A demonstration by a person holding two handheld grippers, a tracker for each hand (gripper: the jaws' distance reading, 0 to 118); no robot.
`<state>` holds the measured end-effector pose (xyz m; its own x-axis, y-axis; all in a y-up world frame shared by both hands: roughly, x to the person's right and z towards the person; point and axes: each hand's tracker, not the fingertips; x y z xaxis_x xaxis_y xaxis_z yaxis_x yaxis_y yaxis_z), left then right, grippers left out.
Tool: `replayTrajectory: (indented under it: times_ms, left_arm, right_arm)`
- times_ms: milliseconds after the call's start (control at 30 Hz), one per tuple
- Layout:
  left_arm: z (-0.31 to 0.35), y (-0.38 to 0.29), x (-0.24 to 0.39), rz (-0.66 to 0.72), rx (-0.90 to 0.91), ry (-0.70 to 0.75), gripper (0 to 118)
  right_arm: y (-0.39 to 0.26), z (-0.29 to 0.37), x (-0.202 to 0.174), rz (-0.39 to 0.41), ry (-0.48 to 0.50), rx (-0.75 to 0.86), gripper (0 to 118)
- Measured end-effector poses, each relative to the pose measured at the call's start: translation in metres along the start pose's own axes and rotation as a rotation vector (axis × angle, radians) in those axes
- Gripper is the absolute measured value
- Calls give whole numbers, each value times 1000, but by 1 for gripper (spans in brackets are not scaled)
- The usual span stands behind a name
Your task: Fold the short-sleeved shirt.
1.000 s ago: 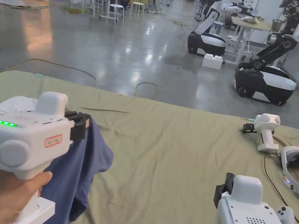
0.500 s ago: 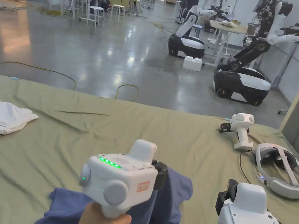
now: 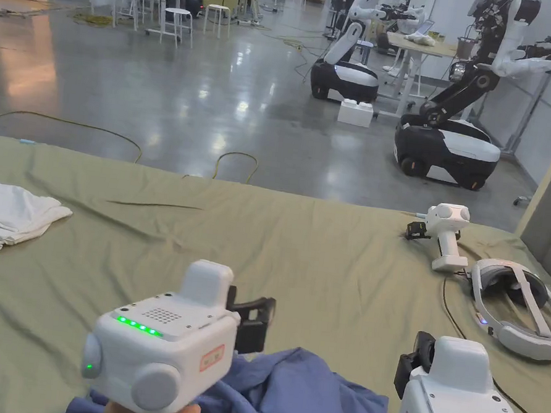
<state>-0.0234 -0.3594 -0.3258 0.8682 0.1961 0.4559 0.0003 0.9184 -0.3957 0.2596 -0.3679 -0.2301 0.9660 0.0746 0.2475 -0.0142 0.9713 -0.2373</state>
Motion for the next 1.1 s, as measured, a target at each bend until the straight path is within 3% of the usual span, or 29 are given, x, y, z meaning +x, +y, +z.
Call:
replayTrajectory:
  times_ms: [100, 167, 267, 333, 500, 733, 867, 1000, 1100]
  left_arm:
    - [15, 3, -21, 7, 54, 117, 52]
    - [25, 2, -35, 16, 74, 173, 27]
    - [38, 3, -43, -5, 84, 288, 2]
    - [45, -2, -52, 0, 82, 281, 0]
    - [54, -13, -77, 20, 48, 307, 0]
    - [11, -32, -164, 249, -196, 281, 0]
    - [-28, -33, -193, 254, -365, 290, 2]
    - [-76, -40, -226, 306, -492, 280, 52]
    - [-106, -53, -240, 328, -581, 303, 56]
  right_arm:
    - [6, 1, -11, 0, 23, 21, 0]
    - [10, 2, -20, -1, 31, 38, 0]
    - [14, 2, -31, -2, 35, 64, 0]
    - [15, 3, -36, -11, 39, 82, 0]
    - [18, 0, -43, -35, 60, 93, 0]
    - [11, -9, -44, -41, 69, 55, 0]
    - [2, -18, -41, -21, 64, 24, 0]
    - [-4, -27, -37, -5, 52, -5, 0]
    - [-9, -35, -32, 4, 38, -26, 0]
